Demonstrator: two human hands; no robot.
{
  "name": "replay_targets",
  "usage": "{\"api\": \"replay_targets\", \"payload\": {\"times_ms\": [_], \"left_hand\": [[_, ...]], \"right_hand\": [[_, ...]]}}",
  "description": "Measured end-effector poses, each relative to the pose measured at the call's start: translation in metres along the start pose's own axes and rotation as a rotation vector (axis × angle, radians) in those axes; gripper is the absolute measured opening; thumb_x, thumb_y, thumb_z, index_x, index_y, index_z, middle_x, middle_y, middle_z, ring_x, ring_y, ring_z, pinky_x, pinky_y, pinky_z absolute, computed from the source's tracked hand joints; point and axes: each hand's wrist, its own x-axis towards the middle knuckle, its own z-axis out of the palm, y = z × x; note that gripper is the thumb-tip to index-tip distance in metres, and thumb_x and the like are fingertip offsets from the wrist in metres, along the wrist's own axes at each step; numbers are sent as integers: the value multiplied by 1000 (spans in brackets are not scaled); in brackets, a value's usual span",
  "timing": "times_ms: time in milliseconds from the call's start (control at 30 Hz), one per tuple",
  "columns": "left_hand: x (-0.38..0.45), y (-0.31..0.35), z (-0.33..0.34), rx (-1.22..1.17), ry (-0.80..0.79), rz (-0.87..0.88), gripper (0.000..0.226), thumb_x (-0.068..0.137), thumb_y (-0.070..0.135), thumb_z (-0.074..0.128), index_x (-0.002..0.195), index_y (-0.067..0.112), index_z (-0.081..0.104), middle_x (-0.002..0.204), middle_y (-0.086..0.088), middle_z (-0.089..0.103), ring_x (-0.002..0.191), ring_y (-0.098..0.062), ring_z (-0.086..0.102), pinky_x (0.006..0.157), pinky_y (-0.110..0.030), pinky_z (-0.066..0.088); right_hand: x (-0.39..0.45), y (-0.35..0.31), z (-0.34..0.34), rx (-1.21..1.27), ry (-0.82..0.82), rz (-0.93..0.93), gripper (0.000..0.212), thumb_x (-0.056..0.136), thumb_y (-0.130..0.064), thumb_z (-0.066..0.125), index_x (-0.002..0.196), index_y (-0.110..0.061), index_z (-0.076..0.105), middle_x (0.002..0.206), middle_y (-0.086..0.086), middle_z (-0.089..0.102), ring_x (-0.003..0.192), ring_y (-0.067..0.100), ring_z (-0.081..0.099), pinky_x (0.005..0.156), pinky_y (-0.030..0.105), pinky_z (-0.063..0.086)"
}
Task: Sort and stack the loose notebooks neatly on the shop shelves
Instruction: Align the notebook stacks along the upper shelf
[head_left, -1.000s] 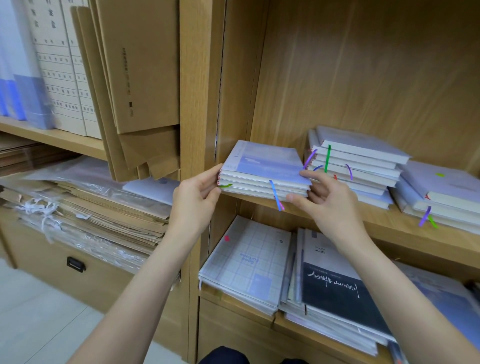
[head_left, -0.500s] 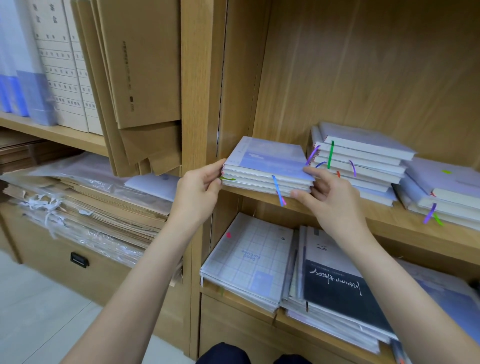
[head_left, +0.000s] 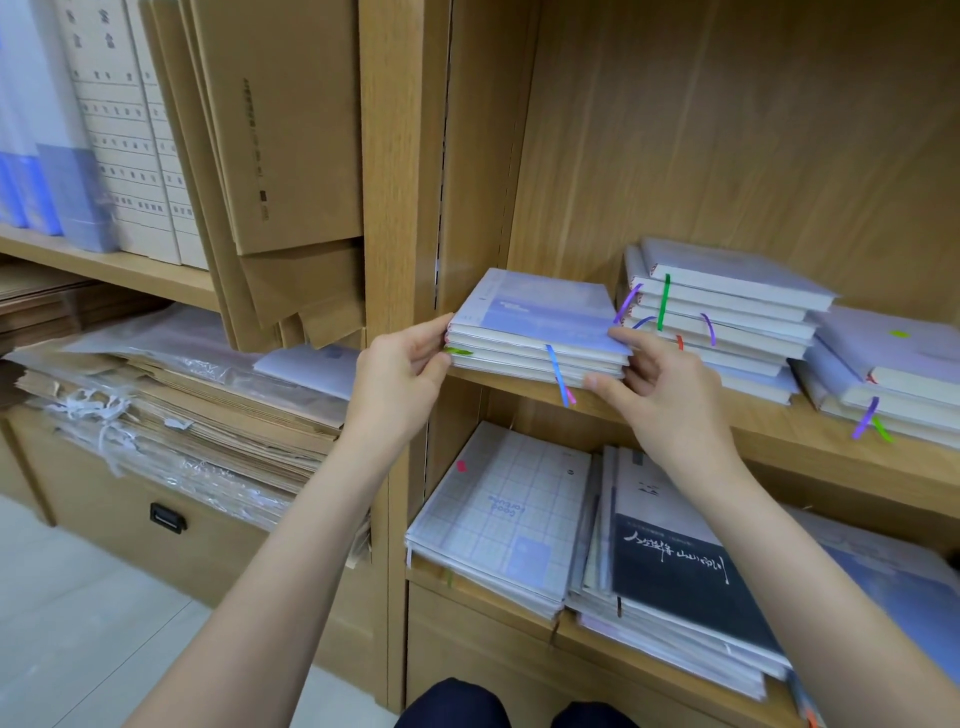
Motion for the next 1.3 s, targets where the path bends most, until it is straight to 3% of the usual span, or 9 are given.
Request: {"api": "replay_targets", "payload": {"times_ms": [133,267,367,433,500,700,833,1133,1300], "left_hand": [[0,4,-5,29,-25,4,47,91,0,53,135,14,47,128,5,56,121,-8,52,96,-12,37],[-5,5,-11,427,70,280,51,91,-6,45,140,8,40,149,-8,32,135,-23,36,103,-11,20],[-3,1,-1,581,54,534,46,83,-5,56,129,0,52,141,-19,42,130,-38,40,107,-33,27],[3,-7,5,614,45,619,45,75,-6,64,119,0,60,125,-16,59,115,-32,52,95,-39,46],[8,-6,4,595,46,605,45,71,-11,68,113,5,64,112,-8,67,103,-20,52,80,-32,50],[18,6,0,652,51,601,46,58,-17,72,98,6,70,83,-10,70,76,-29,65,57,-32,51],[31,13,1,818,-36,392,41,87,-1,54,125,15,55,102,-12,60,96,-29,57,69,-31,36],[35,16,0,929,-114,398,37,84,-5,57,117,9,55,99,-14,58,88,-31,58,71,-38,46],[45,22,6,1119,-126,390,35,87,-4,49,118,11,45,88,-6,46,76,-23,44,62,-27,30]], "right_hand": [[-1,-1,-1,-188,29,-34,57,79,-17,74,132,-15,52,131,3,53,117,13,55,101,23,40],[-9,-13,-4,-491,12,-257,71,73,-25,78,137,-23,46,157,5,13,142,23,19,113,33,21],[0,-19,0,-733,-27,-502,58,71,-24,79,124,-17,58,142,11,41,135,33,30,108,46,27],[9,-23,3,-804,-130,-454,48,75,-26,76,119,-19,59,125,3,52,121,28,42,99,41,31],[12,-22,5,-773,-155,-408,39,80,-22,70,116,-21,57,117,-3,53,110,24,45,87,37,37],[16,-26,11,-784,-154,-358,32,84,-18,66,113,-21,55,115,-4,53,105,21,43,78,33,36],[31,-31,10,-775,-224,-299,37,80,-18,71,115,-18,59,113,1,56,106,26,48,84,32,37],[32,-32,15,-818,-215,-307,36,83,-14,67,117,-15,56,116,4,54,106,28,46,82,30,32],[40,-31,23,-845,-214,-288,37,84,-12,64,120,-17,54,120,3,53,108,27,45,87,29,32]]}}
